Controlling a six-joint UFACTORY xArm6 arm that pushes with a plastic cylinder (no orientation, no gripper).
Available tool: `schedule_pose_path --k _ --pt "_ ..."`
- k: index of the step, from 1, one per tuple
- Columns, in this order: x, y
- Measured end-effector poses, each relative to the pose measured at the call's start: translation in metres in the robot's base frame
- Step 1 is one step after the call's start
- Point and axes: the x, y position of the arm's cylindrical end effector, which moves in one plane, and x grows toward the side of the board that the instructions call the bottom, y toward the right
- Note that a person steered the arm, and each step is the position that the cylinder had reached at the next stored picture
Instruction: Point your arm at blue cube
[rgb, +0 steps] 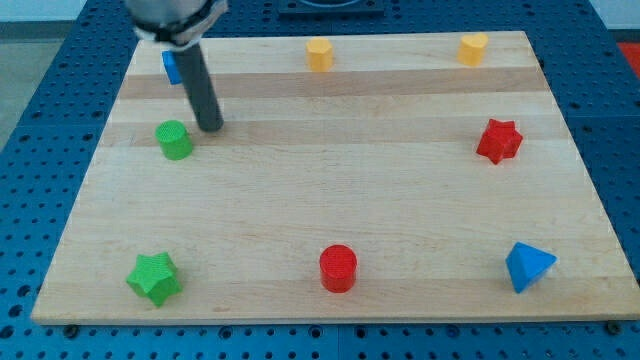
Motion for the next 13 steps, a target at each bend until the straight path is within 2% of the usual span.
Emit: schedule_pose_path --k 2,3,4,5,7,12,13 --pt "-0.009 0.01" --pt "-0.045 0.015" --pt "-0.056 0.015" --pt "-0.105 0.006" --pt "-0.162 -0.016" --pt "-0.16 -0.11" --pt "-0.138 -0.109"
